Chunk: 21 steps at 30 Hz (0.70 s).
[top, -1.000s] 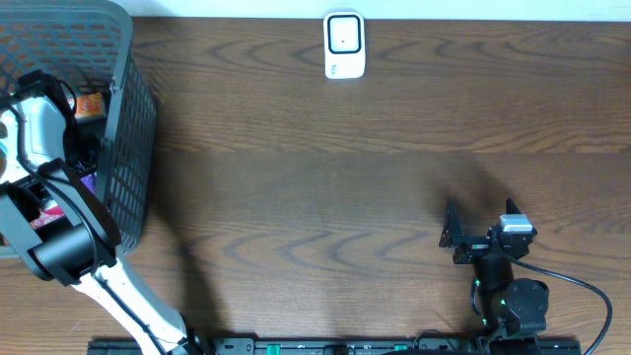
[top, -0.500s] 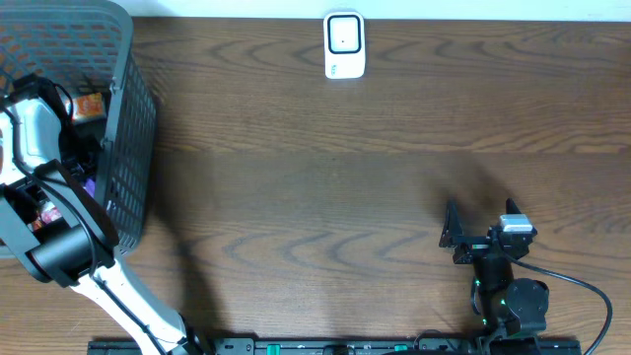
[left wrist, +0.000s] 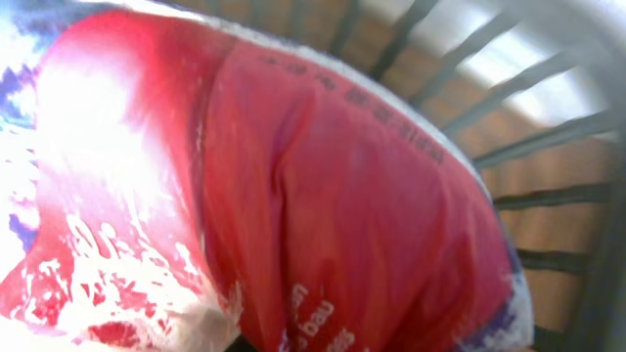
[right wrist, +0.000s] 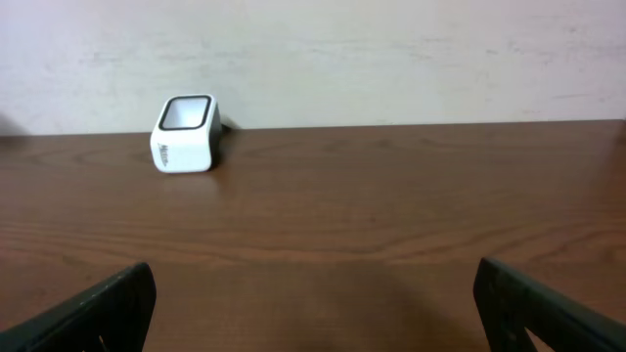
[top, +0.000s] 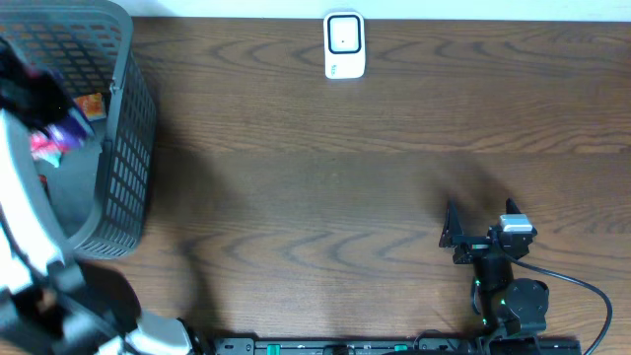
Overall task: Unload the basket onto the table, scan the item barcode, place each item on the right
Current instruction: 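Lift the purple pack past the scanner and drop it on the table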
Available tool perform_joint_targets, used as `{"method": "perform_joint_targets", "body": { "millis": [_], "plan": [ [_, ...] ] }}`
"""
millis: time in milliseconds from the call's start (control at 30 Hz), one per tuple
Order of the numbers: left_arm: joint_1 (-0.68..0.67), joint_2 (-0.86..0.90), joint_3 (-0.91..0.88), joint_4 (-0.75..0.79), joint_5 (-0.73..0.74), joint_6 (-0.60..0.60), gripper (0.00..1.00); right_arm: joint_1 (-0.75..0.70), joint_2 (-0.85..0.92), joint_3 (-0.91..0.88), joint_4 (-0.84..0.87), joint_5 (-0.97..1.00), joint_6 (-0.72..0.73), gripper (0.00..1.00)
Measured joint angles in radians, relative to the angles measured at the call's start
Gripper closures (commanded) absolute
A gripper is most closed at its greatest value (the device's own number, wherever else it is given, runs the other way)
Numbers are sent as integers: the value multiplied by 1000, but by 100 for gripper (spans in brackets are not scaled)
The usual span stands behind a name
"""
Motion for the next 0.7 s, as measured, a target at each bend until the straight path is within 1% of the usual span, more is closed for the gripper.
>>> {"method": "perform_joint_targets", "body": {
  "millis": [167,400,533,600,700],
  "plan": [
    [-3,-177,11,111,102,-65,93,0,0,0,0,0,0,1],
    [-34,-299,10,246,291,-192,93,0,0,0,0,0,0,1],
    [-162,-340,11,326,404,-303,93,0,0,0,0,0,0,1],
    [-269,-347,11,334,439,-339,93,0,0,0,0,0,0,1],
    [-425,-336,11,331,468,-357,93,0,0,0,0,0,0,1]
  ]
}}
